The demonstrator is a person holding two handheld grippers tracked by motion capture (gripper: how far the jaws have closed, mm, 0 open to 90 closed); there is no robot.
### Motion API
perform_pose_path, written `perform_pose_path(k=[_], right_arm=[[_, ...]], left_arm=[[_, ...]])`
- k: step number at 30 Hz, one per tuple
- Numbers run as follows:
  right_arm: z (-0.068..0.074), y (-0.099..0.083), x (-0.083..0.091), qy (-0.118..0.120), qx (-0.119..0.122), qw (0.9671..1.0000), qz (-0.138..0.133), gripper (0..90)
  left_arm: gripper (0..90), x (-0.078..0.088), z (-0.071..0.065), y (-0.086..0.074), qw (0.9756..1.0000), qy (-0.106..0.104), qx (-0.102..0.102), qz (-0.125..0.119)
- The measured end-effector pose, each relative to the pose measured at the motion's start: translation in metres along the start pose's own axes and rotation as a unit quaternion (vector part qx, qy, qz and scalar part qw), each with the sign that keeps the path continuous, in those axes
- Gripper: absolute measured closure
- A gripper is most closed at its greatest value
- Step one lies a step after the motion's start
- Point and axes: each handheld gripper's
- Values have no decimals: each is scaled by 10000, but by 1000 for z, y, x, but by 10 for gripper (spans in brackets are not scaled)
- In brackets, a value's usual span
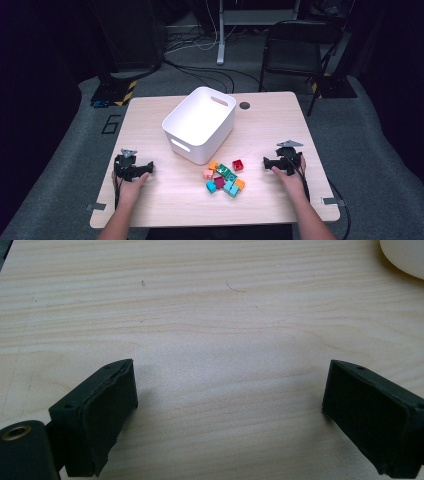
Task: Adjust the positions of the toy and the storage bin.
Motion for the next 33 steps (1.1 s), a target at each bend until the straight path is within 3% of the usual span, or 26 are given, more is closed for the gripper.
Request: perform_pose_path(k=[11, 15, 25, 33], right_arm=[[4, -5, 7, 36, 23, 10000, 15, 22], [5, -5, 6, 108, 123, 9999, 20, 3], [7, -5, 6, 99, 106, 9999, 34, 1], [7, -5, 6, 97, 105, 9999, 33, 1]], left_arm=[[77, 1, -1, 0, 10000, 7, 23, 17], [114, 1, -1, 0, 10000, -36, 0, -64], [164, 1, -2, 1, 10000, -21, 9, -88], [317, 6, -1, 5, 9999, -12, 93, 47]])
Point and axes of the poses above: each handheld gripper's, and its own axes: x roughly backward along the jaws, y roughly out of its top, z roughly to its left, and after that the axes turned 7 degrees about -z, right-handed
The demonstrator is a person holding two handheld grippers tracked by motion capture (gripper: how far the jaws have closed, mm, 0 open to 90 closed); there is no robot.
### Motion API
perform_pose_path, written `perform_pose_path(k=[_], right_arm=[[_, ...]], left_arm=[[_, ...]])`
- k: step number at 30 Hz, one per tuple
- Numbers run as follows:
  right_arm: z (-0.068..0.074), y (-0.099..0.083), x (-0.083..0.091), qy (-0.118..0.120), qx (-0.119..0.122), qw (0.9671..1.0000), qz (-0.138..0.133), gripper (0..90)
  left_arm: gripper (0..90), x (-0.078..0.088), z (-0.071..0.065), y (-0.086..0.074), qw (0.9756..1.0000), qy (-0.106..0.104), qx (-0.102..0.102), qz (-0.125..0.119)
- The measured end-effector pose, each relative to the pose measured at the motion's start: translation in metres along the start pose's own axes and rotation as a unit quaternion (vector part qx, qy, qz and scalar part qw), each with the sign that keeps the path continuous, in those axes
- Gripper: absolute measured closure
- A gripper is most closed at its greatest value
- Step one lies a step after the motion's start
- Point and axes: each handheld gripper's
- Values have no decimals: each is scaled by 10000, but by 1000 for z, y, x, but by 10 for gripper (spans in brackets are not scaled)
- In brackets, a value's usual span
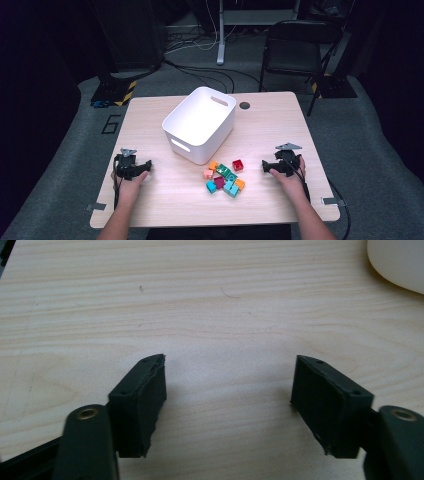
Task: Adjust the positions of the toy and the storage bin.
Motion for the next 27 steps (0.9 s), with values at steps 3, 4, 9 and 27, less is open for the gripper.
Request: perform_pose_path(k=[3, 4, 9, 27], right_arm=[[0, 0, 0, -1, 0, 10000, 0, 1], [0, 0, 0, -1, -1, 10000, -1, 1], [0, 0, 0, -1, -1, 10000, -1, 1], [1, 0, 0, -11, -3, 10000, -3, 1]], left_arm=[[339, 3, 1, 3, 9998, -41, 190, 100], [349, 4, 1, 4, 9996, -46, 245, 132], [348, 10, -5, 10, 9992, -111, 359, 115], [316, 41, -47, 53, 9981, -549, 83, -259]])
Point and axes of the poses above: each handheld gripper's, and its own axes: x roughly backward along the jaws, y roughly out of its top, z roughly to its left, and after that the axes turned 7 degrees about -z, right-handed
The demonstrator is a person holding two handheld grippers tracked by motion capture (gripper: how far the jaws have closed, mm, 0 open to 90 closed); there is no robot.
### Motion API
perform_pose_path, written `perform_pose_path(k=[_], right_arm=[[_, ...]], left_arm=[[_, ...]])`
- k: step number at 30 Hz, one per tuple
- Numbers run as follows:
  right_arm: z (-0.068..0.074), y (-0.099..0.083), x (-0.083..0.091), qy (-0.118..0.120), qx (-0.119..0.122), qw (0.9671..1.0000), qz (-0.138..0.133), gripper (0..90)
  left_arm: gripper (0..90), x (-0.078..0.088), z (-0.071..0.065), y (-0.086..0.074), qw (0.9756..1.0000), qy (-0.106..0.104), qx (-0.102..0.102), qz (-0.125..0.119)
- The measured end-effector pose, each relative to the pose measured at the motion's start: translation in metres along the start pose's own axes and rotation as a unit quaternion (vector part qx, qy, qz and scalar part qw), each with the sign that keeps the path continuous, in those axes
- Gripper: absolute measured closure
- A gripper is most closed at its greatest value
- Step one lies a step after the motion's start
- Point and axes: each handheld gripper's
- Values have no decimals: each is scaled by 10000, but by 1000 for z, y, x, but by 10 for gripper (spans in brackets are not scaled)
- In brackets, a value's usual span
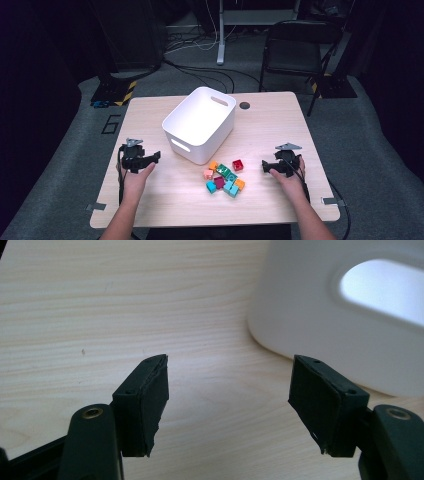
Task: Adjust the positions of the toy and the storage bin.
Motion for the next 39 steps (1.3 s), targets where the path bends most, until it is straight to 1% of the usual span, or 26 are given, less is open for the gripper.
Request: perform_pose_path(k=[2, 6, 10, 12, 13, 14, 16, 19, 22, 23, 25, 26, 28, 33, 34, 37, 39], right_arm=[[0, 0, 0, 5, -15, 10000, 13, 1], [0, 0, 0, 27, -2, 10000, 14, 1], [0, 0, 0, 35, 33, 10000, -10, 1], [0, 0, 0, 36, 34, 10000, -9, 1], [0, 0, 0, 36, 34, 10000, -9, 1], [0, 0, 0, 40, 52, 10000, -12, 1], [1, 0, 0, 43, 58, 10000, -15, 1], [1, 0, 0, 67, 57, 10000, -7, 1], [2, 0, 1, 61, 11, 10000, 19, 1], [1, 0, 1, 70, 52, 10000, 8, 1], [2, 0, 1, 70, 56, 10000, 9, 1], [2, 0, 1, 68, 58, 10000, 8, 1], [2, 0, 1, 85, 58, 9999, 11, 1], [2, 0, 1, 85, 53, 9999, 7, 1], [2, 0, 1, 100, 51, 9999, 16, 1], [3, 0, 1, 107, 50, 9999, 15, 0], [3, 0, 1, 114, 50, 9999, 16, 0]], left_arm=[[312, 5, -6, 7, 10000, -70, -8, -50], [312, 11, -17, 20, 9997, -187, -112, -107], [314, 18, -28, 33, 9995, -176, -192, -153], [313, 20, -33, 40, 9995, -229, -165, -154], [313, 20, -33, 40, 9995, -229, -165, -154], [313, 22, -37, 45, 9994, -220, -196, -178], [313, 22, -39, 50, 9993, -265, -180, -195], [307, 23, -44, 57, 9991, -263, -232, -230], [306, 22, -50, 65, 9989, -325, -252, -233], [305, 21, -51, 68, 9988, -337, -268, -235], [298, 19, -55, 72, 9988, -373, -232, -225], [293, 18, -56, 74, 9988, -380, -220, -217], [285, 14, -60, 75, 9989, -342, -257, -178], [279, 2, -68, 73, 9990, -422, -163, -46], [263, 1, -69, 72, 9989, -448, -111, -87], [268, -1, -71, 71, 9990, -417, -116, -87], [268, -3, -74, 70, 9988, -482, -103, -53]])
Point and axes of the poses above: each handheld gripper's, and its own axes: x roughly backward along the jaws, y roughly out of its top, z roughly to its left, and after that the axes turned 7 degrees about -z, right-handed
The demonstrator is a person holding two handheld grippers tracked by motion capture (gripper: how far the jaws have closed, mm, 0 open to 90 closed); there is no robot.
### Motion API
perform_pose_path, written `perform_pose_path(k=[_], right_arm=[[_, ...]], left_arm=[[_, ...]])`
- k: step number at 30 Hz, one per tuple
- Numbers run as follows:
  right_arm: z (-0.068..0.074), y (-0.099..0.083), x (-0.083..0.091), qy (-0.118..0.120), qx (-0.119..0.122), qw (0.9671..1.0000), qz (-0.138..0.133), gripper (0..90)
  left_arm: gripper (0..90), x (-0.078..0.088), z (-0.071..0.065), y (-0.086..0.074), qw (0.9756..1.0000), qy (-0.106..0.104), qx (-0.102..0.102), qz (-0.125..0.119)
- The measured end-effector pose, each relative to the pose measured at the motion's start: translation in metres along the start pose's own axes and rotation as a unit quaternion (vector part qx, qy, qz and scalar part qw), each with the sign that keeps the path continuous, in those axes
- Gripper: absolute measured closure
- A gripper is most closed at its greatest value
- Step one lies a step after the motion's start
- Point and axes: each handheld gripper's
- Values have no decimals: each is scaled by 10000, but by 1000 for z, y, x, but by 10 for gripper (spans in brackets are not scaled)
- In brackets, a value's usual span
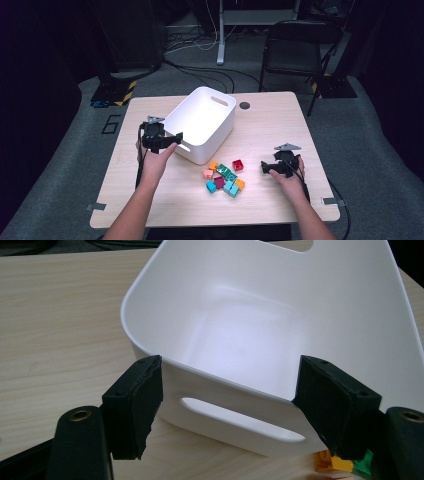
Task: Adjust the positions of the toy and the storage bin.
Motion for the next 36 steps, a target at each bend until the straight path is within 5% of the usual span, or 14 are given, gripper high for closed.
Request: perform_pose_path(k=[11, 22, 27, 36], right_arm=[[0, 0, 0, 1, 13, 10000, -9, 0], [1, 0, 0, 2, 44, 10000, -17, 0], [1, 0, 0, 19, 37, 10000, -14, 1], [1, 0, 0, 14, 30, 10000, -11, 0]], left_arm=[[225, -5, -10, -3, 9998, 176, 91, 16], [209, -12, -15, -2, 9989, 442, -151, -16], [278, -20, -12, 2, 9967, 698, -414, 4], [458, -29, 6, 12, 9984, 451, -337, -103]])
Point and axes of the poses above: each handheld gripper's, and its own axes: x roughly backward along the jaws, y roughly out of its top, z roughly to its left, and after that the axes turned 7 degrees about -z, right-handed
